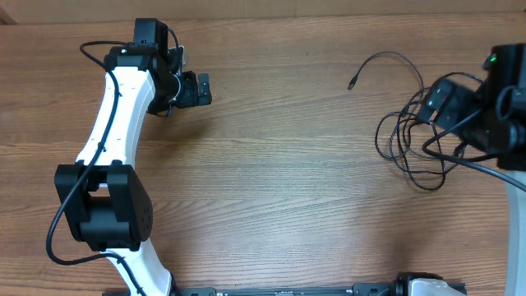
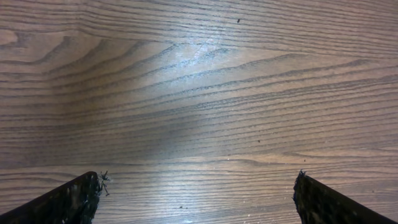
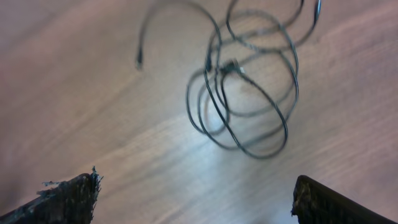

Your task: Untangle cables

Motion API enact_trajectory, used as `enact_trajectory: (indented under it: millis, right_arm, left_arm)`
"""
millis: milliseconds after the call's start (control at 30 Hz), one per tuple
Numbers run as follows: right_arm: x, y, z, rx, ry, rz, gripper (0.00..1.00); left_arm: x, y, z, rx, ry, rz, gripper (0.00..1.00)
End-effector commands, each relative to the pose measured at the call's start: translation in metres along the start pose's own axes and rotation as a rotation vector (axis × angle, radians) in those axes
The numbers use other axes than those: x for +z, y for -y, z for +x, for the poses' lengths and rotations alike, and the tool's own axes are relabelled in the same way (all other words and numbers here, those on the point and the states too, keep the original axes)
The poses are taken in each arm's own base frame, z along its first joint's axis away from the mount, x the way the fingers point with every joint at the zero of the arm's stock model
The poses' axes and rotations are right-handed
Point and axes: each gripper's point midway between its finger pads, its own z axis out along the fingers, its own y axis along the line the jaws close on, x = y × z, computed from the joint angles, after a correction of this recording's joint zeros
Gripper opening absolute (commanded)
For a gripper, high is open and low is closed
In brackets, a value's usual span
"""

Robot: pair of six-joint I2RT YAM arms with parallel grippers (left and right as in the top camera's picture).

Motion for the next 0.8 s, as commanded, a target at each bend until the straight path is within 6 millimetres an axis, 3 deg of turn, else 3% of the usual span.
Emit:
enact_trajectory:
  millis: [0, 333, 433, 600, 767]
  right_arm:
    - [-0.005, 0.008, 0.017, -0.004, 0.003, 0.002, 1.0]
    - [0.011, 0.023, 0.052, -0.011, -0.072, 0.037, 1.0]
    - [0.012, 0.028, 0.045, -0.016, -0.021, 0.064, 1.0]
    - [0.017, 0.02, 0.042, -0.016, 0.049, 0.009, 1.0]
    - [0.047, 0.001, 0.057, -0.064, 0.124, -0.081, 1.0]
  left_arm:
    - [0.005, 0.002, 0.002, -0.01, -0.013, 0.004, 1.0]
    - [0.005, 0.003, 0.002, -0.01, -0.013, 0.004, 1.0]
    - [0.005, 0.003, 0.002, -0.01, -0.013, 0.004, 1.0]
    - [0.005, 0.002, 0.002, -0.01, -0.013, 0.004, 1.0]
    - [0.005, 0.003, 0.002, -0.01, -0.013, 0.004, 1.0]
